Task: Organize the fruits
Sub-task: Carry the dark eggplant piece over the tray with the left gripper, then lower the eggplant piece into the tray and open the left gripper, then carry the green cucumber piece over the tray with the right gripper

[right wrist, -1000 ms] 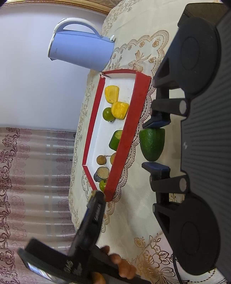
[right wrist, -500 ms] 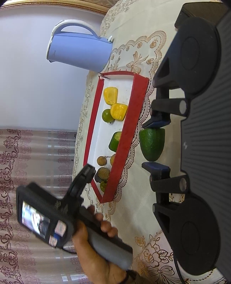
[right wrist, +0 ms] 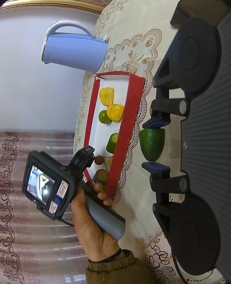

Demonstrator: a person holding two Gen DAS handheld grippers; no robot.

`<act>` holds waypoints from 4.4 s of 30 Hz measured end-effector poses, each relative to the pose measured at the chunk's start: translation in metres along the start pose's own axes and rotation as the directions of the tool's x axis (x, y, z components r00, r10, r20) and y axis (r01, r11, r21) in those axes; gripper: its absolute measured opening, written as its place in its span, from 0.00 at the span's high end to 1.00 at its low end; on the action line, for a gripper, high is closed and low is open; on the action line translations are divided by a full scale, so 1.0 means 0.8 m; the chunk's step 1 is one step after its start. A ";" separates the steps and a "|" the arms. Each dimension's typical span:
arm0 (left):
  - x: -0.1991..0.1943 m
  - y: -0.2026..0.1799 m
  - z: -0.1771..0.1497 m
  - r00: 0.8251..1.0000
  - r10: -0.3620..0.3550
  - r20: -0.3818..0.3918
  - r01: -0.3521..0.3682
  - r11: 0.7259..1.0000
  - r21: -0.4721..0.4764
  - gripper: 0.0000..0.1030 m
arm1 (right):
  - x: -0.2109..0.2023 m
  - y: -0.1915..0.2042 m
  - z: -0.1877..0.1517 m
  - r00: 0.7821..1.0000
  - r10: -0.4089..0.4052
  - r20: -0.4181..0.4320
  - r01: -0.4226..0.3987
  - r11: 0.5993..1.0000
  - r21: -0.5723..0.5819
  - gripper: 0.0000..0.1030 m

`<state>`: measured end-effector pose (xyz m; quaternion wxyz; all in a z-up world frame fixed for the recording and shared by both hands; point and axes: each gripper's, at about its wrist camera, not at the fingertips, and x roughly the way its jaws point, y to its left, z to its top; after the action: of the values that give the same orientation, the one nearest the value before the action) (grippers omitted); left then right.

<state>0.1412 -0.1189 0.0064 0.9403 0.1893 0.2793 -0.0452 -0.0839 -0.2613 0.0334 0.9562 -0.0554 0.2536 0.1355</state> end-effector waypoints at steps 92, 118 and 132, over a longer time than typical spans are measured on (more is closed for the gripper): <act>-0.063 0.136 -0.128 1.000 -0.005 0.027 0.014 0.933 -0.359 0.03 | 0.116 -0.014 0.109 0.981 -0.030 0.190 0.014 0.996 0.089 0.64; -0.064 0.132 -0.129 0.999 0.030 0.030 -0.018 0.941 -0.337 0.02 | 0.129 -0.009 0.102 0.987 -0.046 0.157 0.035 0.997 0.073 0.64; -0.064 0.133 -0.130 0.999 0.030 0.030 -0.018 0.941 -0.337 0.02 | 0.132 -0.010 0.100 0.987 -0.050 0.150 0.039 0.996 0.079 0.64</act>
<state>0.0655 0.0175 -0.0107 0.9640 0.0284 0.2641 0.0115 0.0438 -0.2303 0.0501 0.9769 -0.0141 0.1838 0.1081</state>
